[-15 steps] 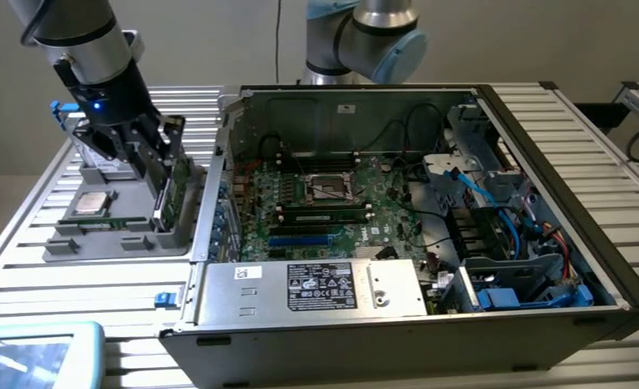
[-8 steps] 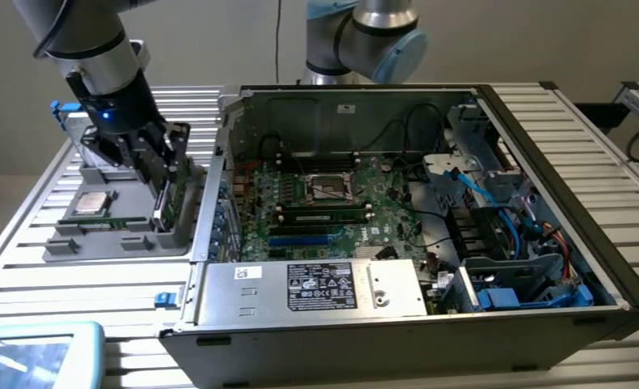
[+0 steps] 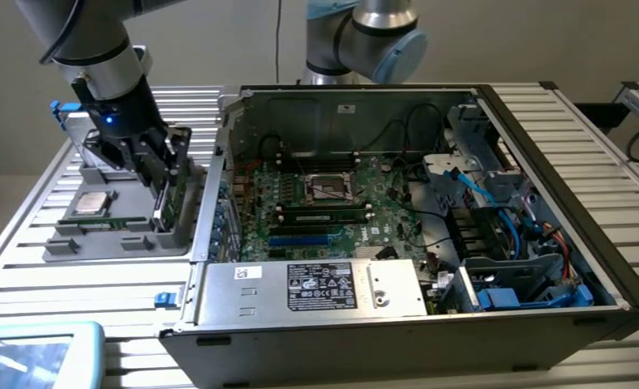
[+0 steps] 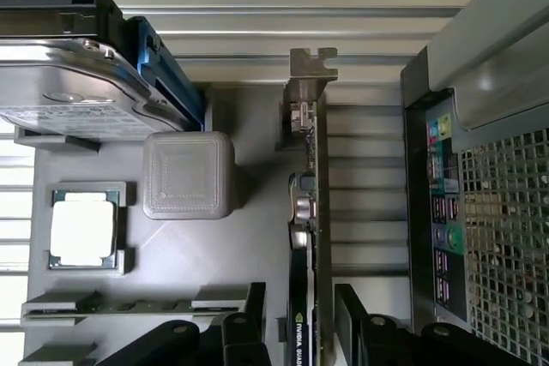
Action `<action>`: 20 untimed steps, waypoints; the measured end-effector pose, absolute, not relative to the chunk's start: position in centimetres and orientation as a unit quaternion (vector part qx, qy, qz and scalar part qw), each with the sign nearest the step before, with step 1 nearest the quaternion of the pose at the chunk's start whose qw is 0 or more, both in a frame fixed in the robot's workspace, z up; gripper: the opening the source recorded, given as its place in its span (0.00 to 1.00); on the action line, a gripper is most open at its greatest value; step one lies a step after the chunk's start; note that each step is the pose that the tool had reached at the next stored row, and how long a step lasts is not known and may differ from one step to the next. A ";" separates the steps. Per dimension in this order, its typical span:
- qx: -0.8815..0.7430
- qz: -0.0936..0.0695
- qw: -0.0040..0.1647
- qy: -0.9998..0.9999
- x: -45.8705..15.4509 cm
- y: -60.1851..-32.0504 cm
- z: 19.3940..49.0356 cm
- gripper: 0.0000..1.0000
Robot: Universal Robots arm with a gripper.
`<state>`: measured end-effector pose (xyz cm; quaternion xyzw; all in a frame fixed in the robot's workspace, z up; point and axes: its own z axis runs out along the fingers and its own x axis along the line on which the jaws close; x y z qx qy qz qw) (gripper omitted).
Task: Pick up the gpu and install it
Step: 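Pick up the gpu and move the gpu toward the slot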
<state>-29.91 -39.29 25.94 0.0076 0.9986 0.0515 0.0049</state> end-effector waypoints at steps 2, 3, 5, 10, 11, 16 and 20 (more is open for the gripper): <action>0.007 0.051 0.005 0.999 -29.9 -39.2 25.7 0.45; 0.007 0.051 0.005 0.999 -29.9 -39.1 25.5 0.45; 0.007 0.051 0.005 0.999 -29.9 -39.0 25.1 0.45; 0.007 0.050 -0.001 0.999 -29.9 -39.0 24.8 0.45; 0.008 0.050 -0.002 0.999 -29.9 -39.0 24.7 0.45; 0.007 0.047 -0.003 0.999 -29.9 -38.8 23.9 0.45; 0.007 0.047 -0.003 0.999 -29.9 -38.1 23.6 0.45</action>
